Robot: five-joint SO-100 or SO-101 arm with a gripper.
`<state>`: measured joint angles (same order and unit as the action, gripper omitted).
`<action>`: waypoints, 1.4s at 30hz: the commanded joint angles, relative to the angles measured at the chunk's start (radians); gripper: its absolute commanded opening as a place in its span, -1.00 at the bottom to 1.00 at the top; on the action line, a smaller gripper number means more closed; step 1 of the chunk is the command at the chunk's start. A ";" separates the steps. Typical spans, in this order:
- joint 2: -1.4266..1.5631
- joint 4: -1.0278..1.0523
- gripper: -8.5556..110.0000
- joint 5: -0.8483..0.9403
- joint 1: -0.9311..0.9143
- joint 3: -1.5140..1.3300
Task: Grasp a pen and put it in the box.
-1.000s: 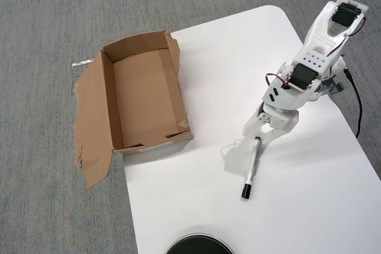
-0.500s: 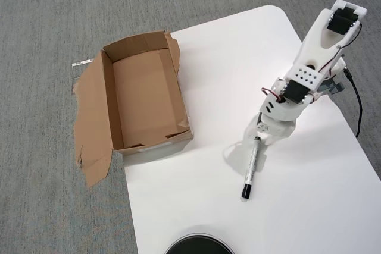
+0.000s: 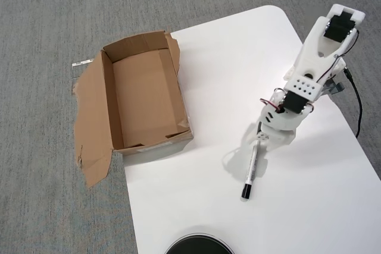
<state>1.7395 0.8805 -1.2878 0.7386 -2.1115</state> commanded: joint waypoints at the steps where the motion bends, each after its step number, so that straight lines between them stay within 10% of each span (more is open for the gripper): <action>1: -0.055 -0.009 -0.50 -0.001 0.031 0.087; 42: -0.272 -0.011 -0.51 -0.002 0.007 0.160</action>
<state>1.4696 0.8790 -1.2878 0.7708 -1.9765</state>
